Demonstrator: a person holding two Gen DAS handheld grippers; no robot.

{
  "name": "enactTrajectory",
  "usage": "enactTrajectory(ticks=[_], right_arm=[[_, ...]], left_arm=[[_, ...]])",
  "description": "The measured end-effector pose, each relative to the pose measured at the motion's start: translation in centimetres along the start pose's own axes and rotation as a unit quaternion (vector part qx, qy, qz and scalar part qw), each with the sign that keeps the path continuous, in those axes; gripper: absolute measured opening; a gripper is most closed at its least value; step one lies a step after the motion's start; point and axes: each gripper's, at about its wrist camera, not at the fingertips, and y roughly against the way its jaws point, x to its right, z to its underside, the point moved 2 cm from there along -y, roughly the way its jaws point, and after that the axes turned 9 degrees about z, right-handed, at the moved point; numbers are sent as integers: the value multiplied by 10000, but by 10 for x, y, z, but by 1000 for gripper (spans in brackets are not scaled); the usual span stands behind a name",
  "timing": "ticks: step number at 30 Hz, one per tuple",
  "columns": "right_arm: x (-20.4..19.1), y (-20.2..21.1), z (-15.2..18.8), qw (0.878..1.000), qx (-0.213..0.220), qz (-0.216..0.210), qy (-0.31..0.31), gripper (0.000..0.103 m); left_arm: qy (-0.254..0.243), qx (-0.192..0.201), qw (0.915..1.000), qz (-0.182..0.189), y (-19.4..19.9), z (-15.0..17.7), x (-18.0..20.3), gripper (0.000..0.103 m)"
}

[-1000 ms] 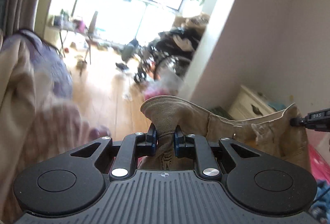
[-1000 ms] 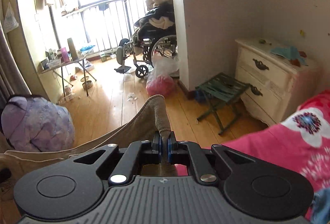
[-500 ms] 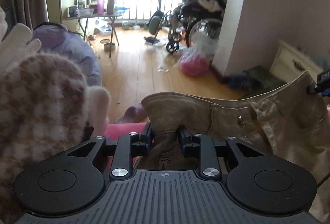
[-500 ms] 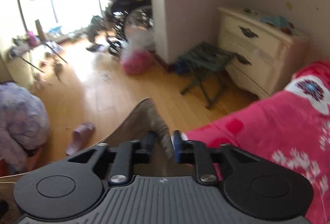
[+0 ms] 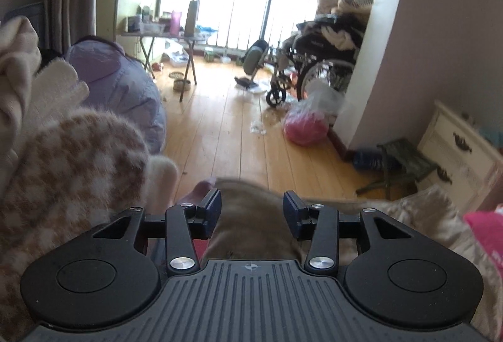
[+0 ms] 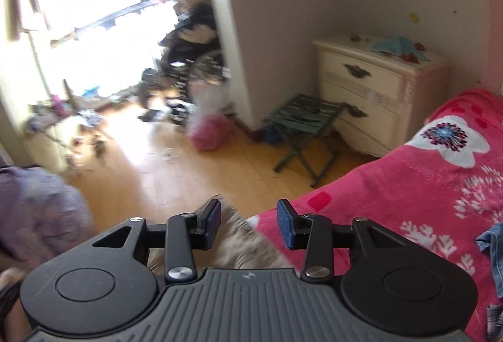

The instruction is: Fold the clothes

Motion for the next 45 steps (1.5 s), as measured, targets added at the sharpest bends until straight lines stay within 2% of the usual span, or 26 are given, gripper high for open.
enactTrajectory(ticks=[4, 6, 9, 12, 14, 16, 20, 23, 25, 27, 28, 29, 31, 32, 36, 42, 43, 45], right_arm=[[20, 85, 27, 9983, 59, -574, -122, 42], [36, 127, 50, 9969, 10, -693, -362, 42], [60, 187, 95, 9961, -123, -609, -630, 42], [83, 233, 145, 9947, -449, -312, -867, 42], [95, 257, 179, 9924, -725, -45, -994, 42], [104, 278, 209, 9905, -959, 300, -936, 42], [111, 314, 259, 9869, -1235, 947, -433, 42], [115, 328, 287, 9819, -1311, 1364, 53, 42], [123, 329, 301, 9783, -1349, 1540, 302, 42], [132, 324, 310, 9757, -1400, 1608, 498, 42], [137, 320, 314, 9743, -1438, 1620, 620, 46], [140, 314, 318, 9718, -1468, 1645, 833, 51], [143, 304, 322, 9646, -1427, 1712, 1410, 53], [144, 299, 324, 9613, -1377, 1719, 1657, 54], [158, 275, 326, 9486, -1491, 1490, 2361, 54], [173, 258, 339, 9236, -1974, 889, 3163, 51], [175, 257, 342, 9205, -2011, 870, 3235, 49], [182, 252, 347, 9189, -2099, 819, 3237, 45]], left_arm=[[13, 176, 9998, 89, 15, -6, 4, 48], [67, 205, 9995, 217, 28, -6, 7, 56], [33, -27, 9983, 589, 53, 3, 13, 58], [-212, -453, 9927, 1100, 81, 20, 24, 60], [-352, -877, 9847, 1464, 98, 38, 33, 60], [-451, -1381, 9719, 1851, 113, 59, 41, 60], [-791, -2323, 9362, 2518, 145, 106, 59, 60], [-1368, -2892, 8979, 3023, 163, 139, 84, 60], [-1943, -2997, 8723, 3338, 174, 157, 105, 60], [-2826, -2874, 8418, 3591, 187, 172, 130, 60], [-3312, -2732, 8226, 3728, 193, 179, 142, 60], [-3828, -2601, 7977, 3867, 199, 187, 155, 60], [-4675, -2374, 7470, 4088, 213, 204, 175, 60], [-4982, -2244, 7251, 4192, 219, 212, 184, 60], [-5852, -1781, 6462, 4563, 240, 240, 212, 60], [-6494, -1747, 5599, 4840, 247, 284, 244, 46], [-6574, -1743, 5489, 4859, 246, 290, 247, 46], [-6679, -1769, 5355, 4857, 245, 298, 252, 45]])
